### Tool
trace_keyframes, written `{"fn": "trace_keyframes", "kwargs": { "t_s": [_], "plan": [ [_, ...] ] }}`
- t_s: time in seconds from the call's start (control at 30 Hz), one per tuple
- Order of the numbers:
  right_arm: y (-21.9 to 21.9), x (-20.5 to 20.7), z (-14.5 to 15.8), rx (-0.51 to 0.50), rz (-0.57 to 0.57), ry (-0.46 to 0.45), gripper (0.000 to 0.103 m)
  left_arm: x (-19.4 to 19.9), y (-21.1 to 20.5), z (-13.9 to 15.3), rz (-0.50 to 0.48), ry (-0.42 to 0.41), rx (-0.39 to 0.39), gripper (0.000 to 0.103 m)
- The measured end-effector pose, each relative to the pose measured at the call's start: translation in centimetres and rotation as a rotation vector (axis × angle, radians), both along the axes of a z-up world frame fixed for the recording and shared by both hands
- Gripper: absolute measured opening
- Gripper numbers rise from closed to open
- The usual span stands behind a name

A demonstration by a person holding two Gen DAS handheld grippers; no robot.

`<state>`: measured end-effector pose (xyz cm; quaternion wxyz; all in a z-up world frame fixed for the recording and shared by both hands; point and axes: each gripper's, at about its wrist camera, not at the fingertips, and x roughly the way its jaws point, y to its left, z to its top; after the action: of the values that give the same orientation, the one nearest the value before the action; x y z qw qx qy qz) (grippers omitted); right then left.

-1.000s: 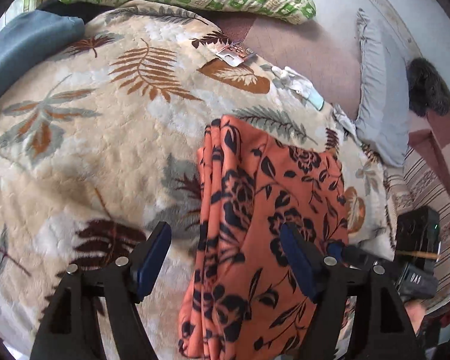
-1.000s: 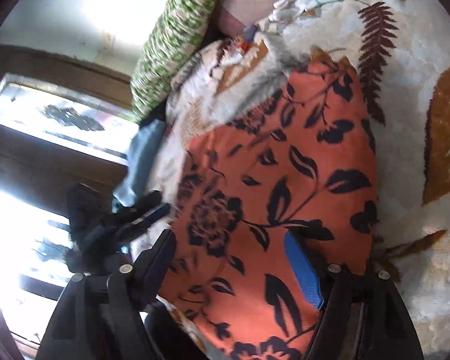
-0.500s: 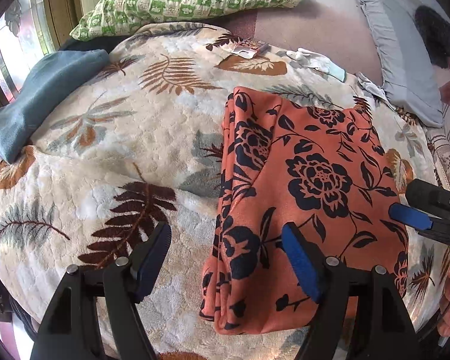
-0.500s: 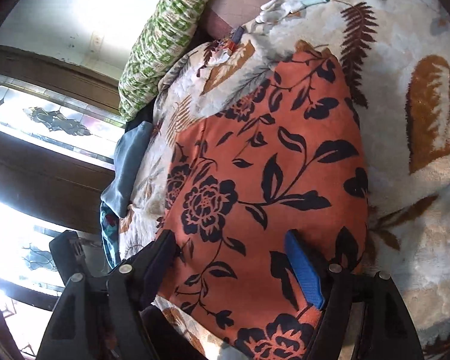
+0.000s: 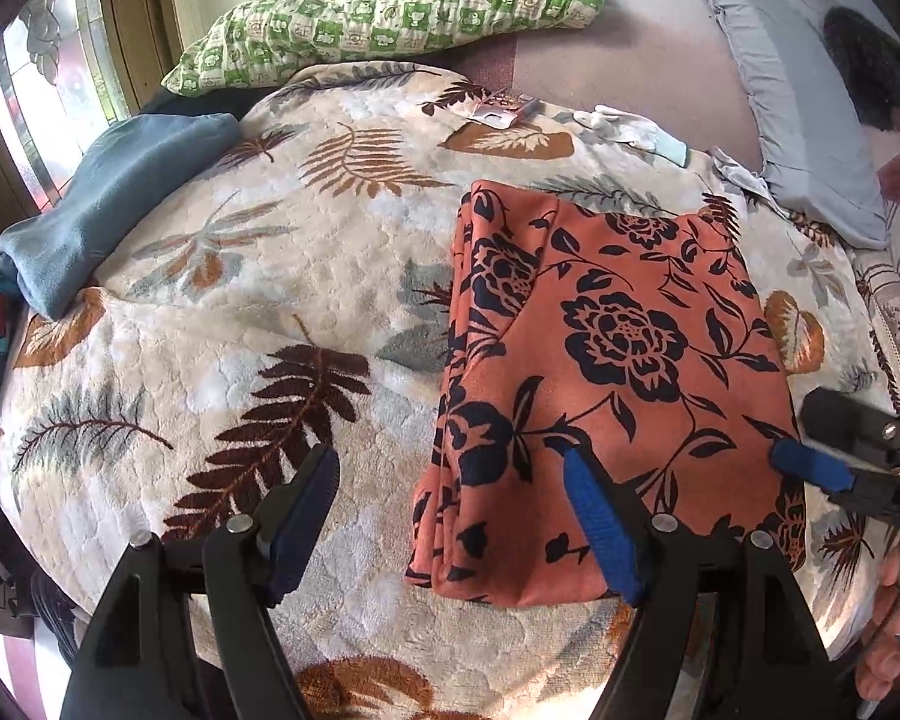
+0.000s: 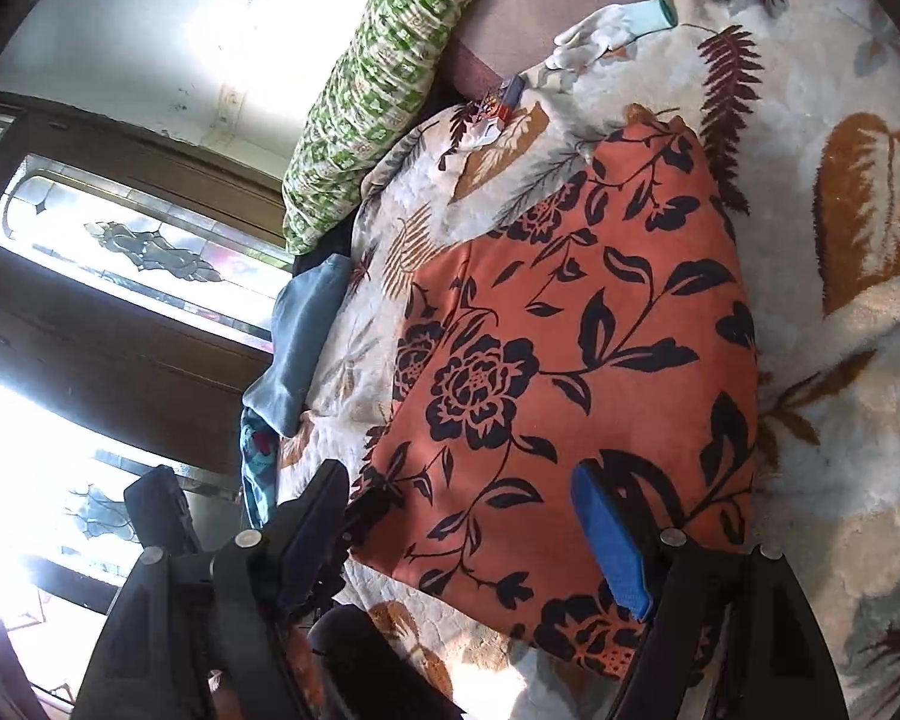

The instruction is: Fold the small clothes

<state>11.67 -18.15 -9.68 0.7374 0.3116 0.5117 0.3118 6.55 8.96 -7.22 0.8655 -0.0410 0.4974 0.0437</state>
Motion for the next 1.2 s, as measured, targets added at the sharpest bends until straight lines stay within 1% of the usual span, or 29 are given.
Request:
{"fn": "trace_keyframes", "kwargs": {
  "t_s": [0.03,0.07,0.1,0.13,0.2,0.23,0.27,0.33,0.37,0.43,0.5,0.53,0.67,0.73,0.77,0.83,0.93,1.07,1.13,1.2],
  "plan": [
    [-0.1,-0.3,-1.1,-0.012,-0.009,0.035,0.082,0.0,-0.1,-0.7,-0.003,0.019,0.007,0.079],
    [0.0,-0.3,-2.5,-0.01,-0.008,0.081,0.082,0.2,-0.1,-1.6,-0.003,0.05,0.02,0.079],
    [0.0,-0.3,-3.6,0.006,-0.009,0.108,0.082,0.3,-0.1,-2.4,-0.001,0.081,0.035,0.079],
    [-0.1,-0.3,-3.7,0.017,-0.02,0.102,0.082,0.2,0.1,-2.8,0.004,0.094,0.035,0.079],
    [0.0,-0.4,-2.4,0.024,-0.036,0.093,0.082,-0.5,0.6,-2.2,0.033,0.068,-0.012,0.079],
    [0.0,-0.6,-1.5,0.03,-0.026,0.068,0.082,-0.8,0.7,-1.7,0.039,0.049,-0.036,0.079],
    [0.0,-0.9,-0.5,0.025,-0.016,0.034,0.082,-1.2,0.8,-1.1,0.041,0.027,-0.043,0.079],
    [-0.6,-1.9,0.9,0.016,-0.018,-0.014,0.082,-2.1,0.8,-0.2,0.049,-0.014,-0.016,0.079],
    [-1.0,-2.6,1.1,0.031,-0.021,-0.019,0.082,-2.5,0.8,-0.1,0.052,-0.022,-0.003,0.079],
    [-1.8,-4.1,1.1,0.063,-0.026,-0.01,0.082,-3.6,1.0,0.1,0.063,-0.039,0.004,0.079],
    [-3.0,-6.3,0.9,0.056,-0.041,-0.031,0.082,-5.0,1.3,0.4,0.073,-0.066,-0.002,0.079],
    [-3.5,-7.4,0.9,0.039,-0.052,-0.051,0.082,-5.6,1.5,0.5,0.077,-0.078,-0.006,0.079],
    [-5.4,-11.6,0.3,-0.136,-0.104,-0.139,0.082,-7.9,1.3,0.3,0.079,-0.095,-0.021,0.079],
    [-6.1,-13.0,-0.5,-0.202,-0.116,-0.154,0.082,-9.0,1.0,-0.1,0.067,-0.089,-0.033,0.079],
    [-6.4,-13.5,-1.1,-0.213,-0.118,-0.143,0.082,-9.4,0.9,-0.4,0.062,-0.081,-0.041,0.079],
    [-7.1,-13.7,-2.1,-0.199,-0.122,-0.1,0.082,-10.0,0.9,-1.0,0.058,-0.062,-0.069,0.079],
    [-8.1,-13.6,-2.4,-0.168,-0.137,-0.086,0.082,-10.0,1.2,-0.6,0.055,-0.076,-0.112,0.079],
    [-8.0,-13.4,-2.7,-0.148,-0.128,-0.067,0.082,-8.5,2.8,0.8,0.061,-0.109,-0.184,0.079],
    [-7.6,-13.2,-2.8,-0.142,-0.125,-0.064,0.082,-7.6,3.6,1.0,0.068,-0.108,-0.225,0.08],
    [-7.5,-13.3,-2.6,-0.139,-0.124,-0.072,0.082,-6.7,4.2,1.2,0.092,-0.1,-0.243,0.08]
  ]
}}
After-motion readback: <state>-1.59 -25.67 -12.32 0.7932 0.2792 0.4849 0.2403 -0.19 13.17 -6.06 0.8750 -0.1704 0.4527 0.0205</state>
